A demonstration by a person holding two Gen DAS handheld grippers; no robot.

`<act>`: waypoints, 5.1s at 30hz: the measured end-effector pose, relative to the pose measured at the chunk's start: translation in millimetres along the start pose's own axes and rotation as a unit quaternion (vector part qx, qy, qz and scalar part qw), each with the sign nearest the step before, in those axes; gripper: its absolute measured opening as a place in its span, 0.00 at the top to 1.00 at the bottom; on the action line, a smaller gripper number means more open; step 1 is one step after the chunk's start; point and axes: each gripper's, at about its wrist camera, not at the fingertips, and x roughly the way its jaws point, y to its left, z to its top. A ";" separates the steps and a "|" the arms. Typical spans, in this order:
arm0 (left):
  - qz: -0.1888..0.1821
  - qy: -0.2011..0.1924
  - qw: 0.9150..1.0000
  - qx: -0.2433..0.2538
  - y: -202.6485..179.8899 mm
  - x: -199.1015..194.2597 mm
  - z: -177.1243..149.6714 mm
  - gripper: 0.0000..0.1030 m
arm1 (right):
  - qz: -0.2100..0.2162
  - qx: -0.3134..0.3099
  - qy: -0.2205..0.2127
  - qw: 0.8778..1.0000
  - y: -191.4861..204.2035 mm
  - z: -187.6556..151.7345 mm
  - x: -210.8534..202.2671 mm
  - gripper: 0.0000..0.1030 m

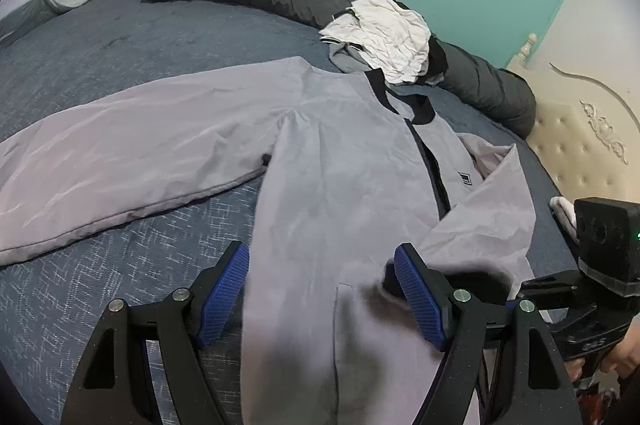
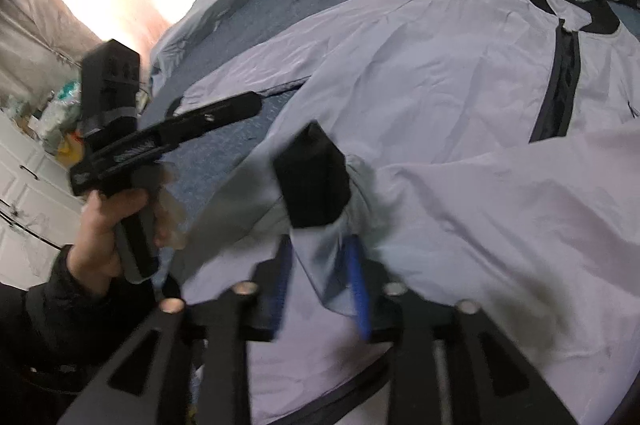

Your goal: Fold clothes

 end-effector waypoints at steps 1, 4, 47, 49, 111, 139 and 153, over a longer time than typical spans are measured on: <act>-0.001 0.003 1.000 0.001 -1.2 0.9 -0.6 0.24 | -0.001 0.001 -0.005 1.000 0.3 -2.1 -5.2 0.57; -0.006 0.014 1.000 0.004 -4.2 5.6 -2.5 0.24 | -0.011 0.001 -0.011 1.000 -0.7 -9.4 -20.1 0.52; -0.056 0.142 0.980 0.125 -48.3 51.8 -43.3 0.83 | -0.305 0.195 -0.184 0.914 -170.2 -14.0 -219.3 0.43; -0.063 0.145 0.981 0.113 -42.3 50.4 -45.5 0.83 | -0.313 0.205 -0.182 0.910 -185.3 2.6 -223.8 0.40; -0.070 0.172 0.974 0.132 -28.1 50.6 -46.3 0.85 | -0.417 0.200 0.019 0.886 -373.1 129.3 -140.5 0.96; -0.079 0.153 0.978 0.119 -25.8 31.2 -43.0 0.88 | -0.382 0.193 -0.112 0.897 -307.6 25.5 -204.2 0.81; -0.110 0.147 0.979 0.087 -18.1 5.9 -33.3 0.69 | -0.374 0.169 -0.096 0.907 -281.9 39.3 -191.4 0.79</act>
